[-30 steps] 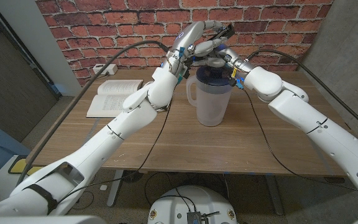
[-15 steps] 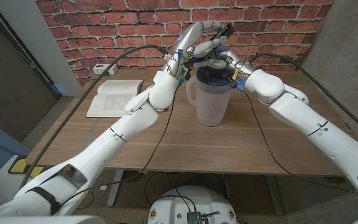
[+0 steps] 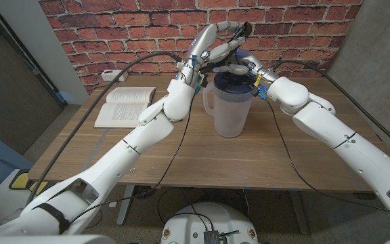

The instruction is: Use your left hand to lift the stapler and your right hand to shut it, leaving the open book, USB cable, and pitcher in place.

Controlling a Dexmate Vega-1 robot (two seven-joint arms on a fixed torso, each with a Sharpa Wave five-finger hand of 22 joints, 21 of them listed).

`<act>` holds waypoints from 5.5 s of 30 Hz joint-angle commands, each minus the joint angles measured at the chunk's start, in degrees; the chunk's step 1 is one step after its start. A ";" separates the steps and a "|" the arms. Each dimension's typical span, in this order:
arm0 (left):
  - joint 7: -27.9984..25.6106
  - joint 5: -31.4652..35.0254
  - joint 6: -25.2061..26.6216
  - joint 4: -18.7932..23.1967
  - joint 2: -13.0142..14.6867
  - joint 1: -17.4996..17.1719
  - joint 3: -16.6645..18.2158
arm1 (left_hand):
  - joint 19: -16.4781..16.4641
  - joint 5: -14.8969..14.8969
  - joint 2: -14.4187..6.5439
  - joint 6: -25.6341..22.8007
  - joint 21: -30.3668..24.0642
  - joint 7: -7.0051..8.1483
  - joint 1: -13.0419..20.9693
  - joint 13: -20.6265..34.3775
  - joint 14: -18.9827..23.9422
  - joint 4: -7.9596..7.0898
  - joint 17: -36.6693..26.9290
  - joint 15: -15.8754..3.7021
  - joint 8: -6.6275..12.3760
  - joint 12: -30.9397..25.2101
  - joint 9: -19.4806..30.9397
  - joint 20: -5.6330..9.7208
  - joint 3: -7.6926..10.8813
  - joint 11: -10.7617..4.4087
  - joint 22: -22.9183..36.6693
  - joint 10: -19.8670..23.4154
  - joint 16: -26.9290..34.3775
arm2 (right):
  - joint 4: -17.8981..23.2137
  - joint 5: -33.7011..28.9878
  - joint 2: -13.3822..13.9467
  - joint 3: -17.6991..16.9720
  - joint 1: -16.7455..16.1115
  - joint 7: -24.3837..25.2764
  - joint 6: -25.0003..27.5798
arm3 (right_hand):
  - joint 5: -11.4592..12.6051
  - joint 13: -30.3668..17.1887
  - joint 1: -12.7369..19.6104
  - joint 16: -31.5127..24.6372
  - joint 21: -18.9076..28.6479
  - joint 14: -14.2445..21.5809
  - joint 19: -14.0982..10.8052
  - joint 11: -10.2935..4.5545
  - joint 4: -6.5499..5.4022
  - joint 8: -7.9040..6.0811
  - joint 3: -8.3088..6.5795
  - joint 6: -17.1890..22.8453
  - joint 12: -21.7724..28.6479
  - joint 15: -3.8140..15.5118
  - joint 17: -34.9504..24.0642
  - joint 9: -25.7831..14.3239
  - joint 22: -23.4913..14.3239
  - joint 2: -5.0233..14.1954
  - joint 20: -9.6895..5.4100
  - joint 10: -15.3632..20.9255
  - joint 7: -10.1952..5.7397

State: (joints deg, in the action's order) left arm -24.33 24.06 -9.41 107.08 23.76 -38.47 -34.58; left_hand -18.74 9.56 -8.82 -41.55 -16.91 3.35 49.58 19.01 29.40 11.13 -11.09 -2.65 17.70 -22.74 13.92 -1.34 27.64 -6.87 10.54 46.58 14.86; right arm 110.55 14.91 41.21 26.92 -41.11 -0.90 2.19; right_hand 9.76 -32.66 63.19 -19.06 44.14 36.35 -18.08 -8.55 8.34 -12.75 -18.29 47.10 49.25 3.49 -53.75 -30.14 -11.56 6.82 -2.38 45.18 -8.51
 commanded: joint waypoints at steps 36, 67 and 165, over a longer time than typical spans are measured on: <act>-4.48 1.75 -1.84 0.60 -0.66 -2.68 1.54 | -2.06 0.58 -1.15 -6.15 -0.16 2.79 5.47 4.27 1.73 -1.78 -1.11 -9.73 2.63 -0.55 2.38 1.83 1.80 -5.41 0.26 9.41 2.21 | 1.01 5.03 0.98 -3.55 -2.74 2.69 -0.71 | 0.25 -0.38 2.45 0.57 1.42 0.89 0.93 -0.06 -0.34 -0.05 -0.22 4.58 -0.01 10.25 -0.53 -0.44 0.06 3.19 -3.51 0.67 3.03; -5.47 1.59 -0.38 2.22 0.03 -5.03 2.85 | -1.53 0.80 -1.06 -6.62 0.12 2.88 6.16 5.15 1.98 -1.75 -1.05 -9.71 2.73 -0.50 2.34 0.81 1.26 -5.48 0.32 9.95 2.36 | 1.14 6.78 1.53 -5.21 -4.01 3.60 -1.74 | 0.26 -0.42 2.57 0.84 2.27 1.25 1.22 -0.15 -0.31 0.12 -0.14 4.53 -0.10 10.26 -0.95 -0.62 0.16 3.17 -3.52 0.70 3.08; -11.35 -0.69 6.03 7.81 2.02 -14.74 8.47 | -0.37 1.06 3.41 -8.89 0.99 2.75 1.59 8.00 1.47 -3.32 -1.53 -8.31 2.69 0.12 1.67 -0.95 -4.23 -5.18 0.50 11.36 2.38 | 0.31 8.05 1.55 -6.57 -4.34 4.82 -2.13 | 0.33 -0.58 2.73 2.09 4.99 1.93 2.14 0.00 -0.44 0.33 0.08 4.39 -0.42 10.27 -1.91 -1.45 0.41 3.26 -3.67 0.92 3.08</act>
State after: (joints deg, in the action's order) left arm -34.48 24.52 -4.31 114.16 25.92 -51.72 -27.08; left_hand -18.63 10.46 -5.83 -46.82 -16.01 4.47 52.56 26.72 30.27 7.86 -12.54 -2.77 19.96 -22.40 15.46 -2.28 23.61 -12.27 10.79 57.74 17.18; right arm 111.33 22.71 43.00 20.44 -45.79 3.88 0.01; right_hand 9.76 -32.88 64.28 -17.34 48.80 37.77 -16.06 -8.38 8.30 -12.14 -18.02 47.92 48.36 3.68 -55.60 -31.64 -11.20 8.01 -2.35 45.33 -8.90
